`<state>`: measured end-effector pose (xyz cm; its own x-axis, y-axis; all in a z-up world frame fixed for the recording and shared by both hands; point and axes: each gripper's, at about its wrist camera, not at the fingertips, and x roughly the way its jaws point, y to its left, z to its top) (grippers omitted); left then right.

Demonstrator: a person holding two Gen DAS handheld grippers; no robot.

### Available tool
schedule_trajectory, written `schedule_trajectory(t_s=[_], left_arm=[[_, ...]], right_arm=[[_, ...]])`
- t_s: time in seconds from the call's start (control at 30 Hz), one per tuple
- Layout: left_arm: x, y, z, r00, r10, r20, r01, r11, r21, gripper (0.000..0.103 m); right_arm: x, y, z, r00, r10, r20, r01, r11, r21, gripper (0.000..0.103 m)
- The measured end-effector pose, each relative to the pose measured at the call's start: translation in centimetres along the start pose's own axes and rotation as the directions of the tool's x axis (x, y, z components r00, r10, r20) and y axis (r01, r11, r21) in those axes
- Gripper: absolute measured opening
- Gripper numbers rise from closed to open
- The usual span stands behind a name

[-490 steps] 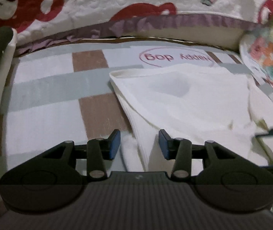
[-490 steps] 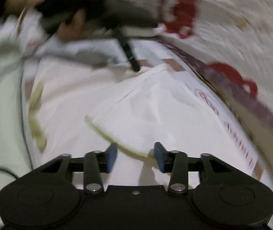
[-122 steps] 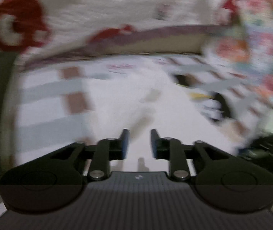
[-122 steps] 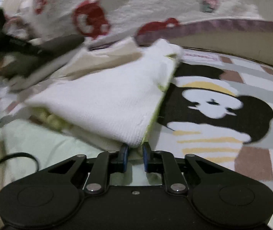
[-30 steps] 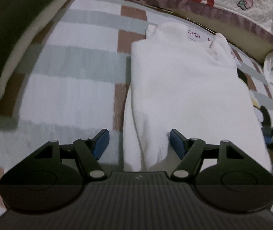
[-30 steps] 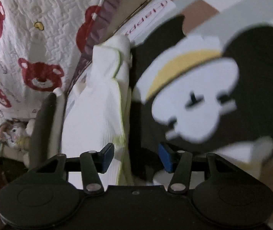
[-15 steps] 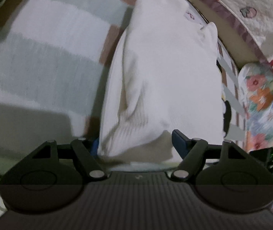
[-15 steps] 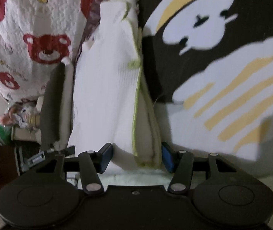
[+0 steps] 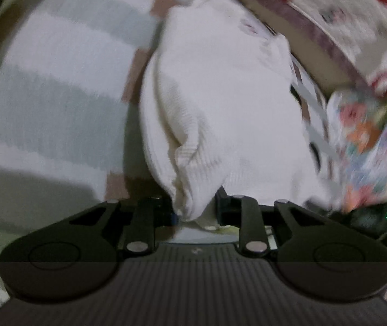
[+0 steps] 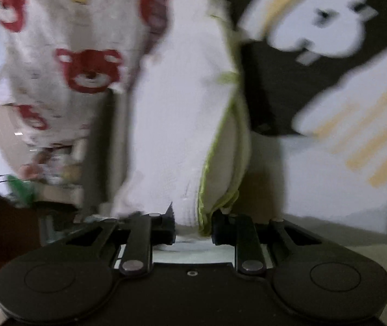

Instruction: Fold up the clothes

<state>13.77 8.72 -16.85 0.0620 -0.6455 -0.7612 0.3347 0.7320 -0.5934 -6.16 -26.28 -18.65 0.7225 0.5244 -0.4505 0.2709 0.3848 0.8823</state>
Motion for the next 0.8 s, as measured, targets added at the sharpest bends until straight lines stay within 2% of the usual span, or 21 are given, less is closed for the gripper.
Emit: schedule_trajectory(t_s=[0.1,0.17,0.23,0.3,0.37,0.43,0.53,0.63,0.67,0.7,0.8], left_arm=[[-0.8,-2.2,0.1,0.997,0.074,0.021,-0.077,0.979,0.190,0.026],[-1.4,-3.6,0.1,0.989,0.137,0.058,-0.148,0.940,0.309,0.032],[-2.0,-4.8,0.2,0.979,0.181,0.096,-0.205,0.892,0.403,0.043],[-3.0,-5.8,0.2,0.970,0.197,0.141,-0.240,0.845,0.477,0.046],[-4.6,-6.5,0.1,0.976,0.165,0.140,-0.215,0.809,0.547,0.047],[-6.0,-7.6,-0.1,0.976,0.135,0.172,-0.212,0.770,0.602,0.062],[-7.6,-9.3,-0.3,0.969,0.103,0.225,-0.231,0.700,0.675,0.064],[-7.8,-9.9,-0.7,0.978,0.031,0.208,-0.172,0.685,0.708,0.067],[-7.0,-10.3,-0.9,0.983,0.023,0.182,-0.151,0.669,0.728,0.067],[-6.1,-10.5,-1.2,0.986,0.034,0.162,-0.146,0.646,0.749,0.067],[-3.5,-12.2,-3.1,0.987,0.113,0.112,-0.155,0.524,0.838,0.067]], right_arm=[[-0.3,1.8,1.3,1.000,0.022,0.007,-0.022,0.999,-0.030,0.025],[-0.4,3.2,2.1,1.000,0.027,0.007,-0.027,0.998,-0.065,0.025],[-0.3,4.3,2.9,0.999,0.047,0.007,-0.046,0.996,-0.074,0.025],[-0.2,5.1,3.5,0.998,0.062,0.008,-0.061,0.995,-0.081,0.025],[0.0,5.7,3.9,0.998,0.056,0.002,-0.055,0.994,-0.089,0.025],[0.2,6.2,4.2,0.999,0.048,-0.004,-0.048,0.994,-0.099,0.025],[0.6,7.0,4.7,0.999,0.035,-0.014,-0.037,0.993,-0.112,0.025],[0.5,7.0,4.9,0.999,0.044,-0.008,-0.045,0.994,-0.097,0.025],[0.5,7.0,5.0,0.999,0.048,-0.006,-0.048,0.995,-0.091,0.025],[0.4,6.9,5.0,0.999,0.051,-0.004,-0.051,0.995,-0.086,0.025],[0.5,7.0,5.2,0.998,0.056,-0.003,-0.056,0.996,-0.073,0.025]])
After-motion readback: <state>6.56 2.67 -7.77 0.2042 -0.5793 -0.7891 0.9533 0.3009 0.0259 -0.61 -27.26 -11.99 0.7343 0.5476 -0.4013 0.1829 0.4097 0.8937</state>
